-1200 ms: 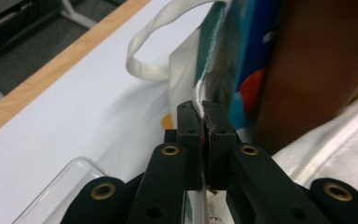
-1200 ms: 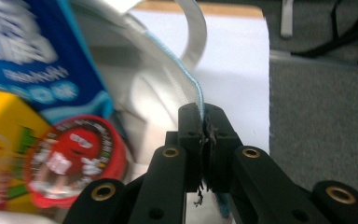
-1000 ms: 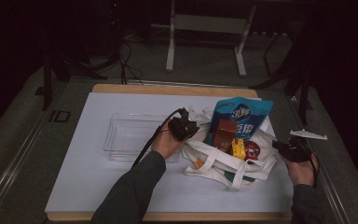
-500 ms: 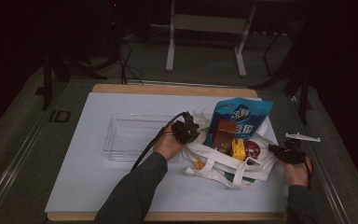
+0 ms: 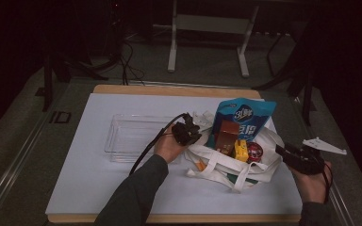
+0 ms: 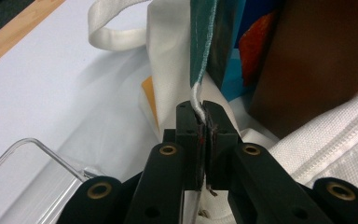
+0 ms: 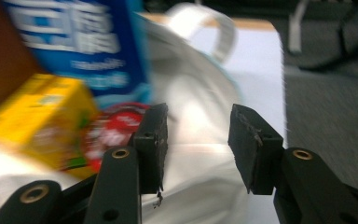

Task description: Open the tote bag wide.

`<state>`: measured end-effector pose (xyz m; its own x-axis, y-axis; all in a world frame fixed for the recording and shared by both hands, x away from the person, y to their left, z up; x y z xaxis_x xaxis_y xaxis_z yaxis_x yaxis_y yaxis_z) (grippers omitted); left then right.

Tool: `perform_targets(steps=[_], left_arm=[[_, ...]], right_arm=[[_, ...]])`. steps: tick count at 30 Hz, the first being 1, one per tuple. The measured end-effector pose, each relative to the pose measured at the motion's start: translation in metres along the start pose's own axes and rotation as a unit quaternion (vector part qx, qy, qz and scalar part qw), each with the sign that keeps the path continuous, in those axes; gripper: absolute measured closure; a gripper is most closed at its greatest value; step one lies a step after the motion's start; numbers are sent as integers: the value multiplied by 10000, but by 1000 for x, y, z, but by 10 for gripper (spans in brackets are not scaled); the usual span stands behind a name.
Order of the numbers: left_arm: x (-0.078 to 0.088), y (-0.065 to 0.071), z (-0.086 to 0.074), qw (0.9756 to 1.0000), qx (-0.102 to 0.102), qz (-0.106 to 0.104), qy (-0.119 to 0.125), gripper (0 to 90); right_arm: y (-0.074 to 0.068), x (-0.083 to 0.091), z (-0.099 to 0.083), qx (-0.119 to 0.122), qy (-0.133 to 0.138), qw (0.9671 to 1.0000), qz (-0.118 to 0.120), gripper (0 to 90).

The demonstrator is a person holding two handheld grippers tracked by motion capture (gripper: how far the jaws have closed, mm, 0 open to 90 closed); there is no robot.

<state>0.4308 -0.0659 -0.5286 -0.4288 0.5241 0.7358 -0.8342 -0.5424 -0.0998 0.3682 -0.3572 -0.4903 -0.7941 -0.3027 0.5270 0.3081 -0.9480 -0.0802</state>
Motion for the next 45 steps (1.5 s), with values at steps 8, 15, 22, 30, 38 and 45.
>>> perform_targets(steps=[8,15,22,30,38,45], left_arm=[[0,1,-1,10000,13,-3,35,859],[-2,-5,-2,9999,139,62,-5,864],[1,-4,-1,9999,136,23,37,854],[16,1,6,9994,126,-4,337,753],[44,10,19,9965,-12,12,841,707],[49,40,21,9940,-189,-394,1005,764]], right_arm=[[-43,23,-20,392,68,9976,568,568],[-65,1,-68,397,-476,9939,917,654],[-65,-22,-86,291,-741,9929,889,709],[-66,-27,-95,140,-830,9925,890,721],[-67,-27,-95,186,-850,9925,853,720],[-68,-25,-92,299,-837,9931,765,713]])
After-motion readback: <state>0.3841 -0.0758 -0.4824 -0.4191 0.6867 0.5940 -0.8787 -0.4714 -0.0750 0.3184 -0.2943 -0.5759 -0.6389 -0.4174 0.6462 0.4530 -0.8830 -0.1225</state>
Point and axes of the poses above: each handheld gripper's, and its own axes: x roughly backward along the jaws, z roughly out of its top, y roughly to its right, the point moved 10 cm from there along -x, roughly forward along the jaws, and after that the axes turned 1 degree about -x, right-handed, at the moved point
